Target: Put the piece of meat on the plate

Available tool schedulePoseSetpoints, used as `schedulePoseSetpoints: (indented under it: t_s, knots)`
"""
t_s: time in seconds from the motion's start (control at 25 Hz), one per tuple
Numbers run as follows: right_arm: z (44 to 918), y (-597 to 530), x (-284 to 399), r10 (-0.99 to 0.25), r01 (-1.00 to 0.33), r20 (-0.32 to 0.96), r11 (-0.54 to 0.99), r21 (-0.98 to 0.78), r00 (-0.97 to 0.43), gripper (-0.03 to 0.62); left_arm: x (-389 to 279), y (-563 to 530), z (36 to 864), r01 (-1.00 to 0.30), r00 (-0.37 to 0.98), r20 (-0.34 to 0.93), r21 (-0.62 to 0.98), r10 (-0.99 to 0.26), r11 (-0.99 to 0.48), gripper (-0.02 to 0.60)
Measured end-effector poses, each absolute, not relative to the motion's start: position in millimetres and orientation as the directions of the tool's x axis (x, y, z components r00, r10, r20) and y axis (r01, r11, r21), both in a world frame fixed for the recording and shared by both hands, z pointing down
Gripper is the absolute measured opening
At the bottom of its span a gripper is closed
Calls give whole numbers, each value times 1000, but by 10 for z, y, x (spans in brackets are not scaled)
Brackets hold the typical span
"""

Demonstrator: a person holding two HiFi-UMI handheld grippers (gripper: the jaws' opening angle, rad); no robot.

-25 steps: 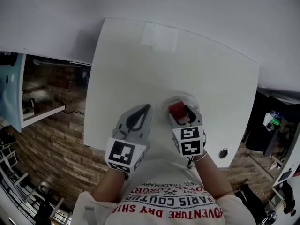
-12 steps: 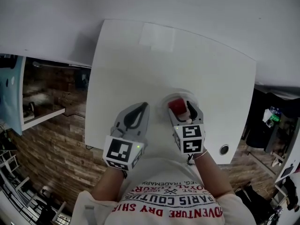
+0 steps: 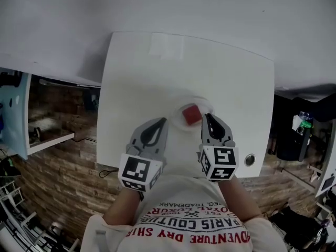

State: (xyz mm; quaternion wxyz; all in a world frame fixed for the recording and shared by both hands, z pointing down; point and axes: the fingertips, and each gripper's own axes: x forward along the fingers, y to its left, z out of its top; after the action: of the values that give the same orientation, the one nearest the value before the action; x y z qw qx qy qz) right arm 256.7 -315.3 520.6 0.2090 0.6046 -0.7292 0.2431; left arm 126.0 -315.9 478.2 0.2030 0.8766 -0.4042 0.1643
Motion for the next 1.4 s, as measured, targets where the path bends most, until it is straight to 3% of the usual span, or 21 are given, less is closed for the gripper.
schedulePoseSetpoints:
  t_s: [0.36, 0.76, 1.4]
  knots:
    - [4612, -2844, 2530, -851, -962, 453, 203, -181, -265, 12, 1440, -2842, 4308, -743, 655, 360, 149, -664, -652, -2]
    - [3775, -2281, 2508, -927, -952, 224, 306, -14, -301, 12, 1519, -2323, 3769, -735, 666, 233, 41, -709, -677, -2]
    - [3523, -2010, 2695, -951, -963, 157, 268, -5, -265, 12, 1590, -2134, 3493, -742, 662, 155, -2, -733, -670, -2]
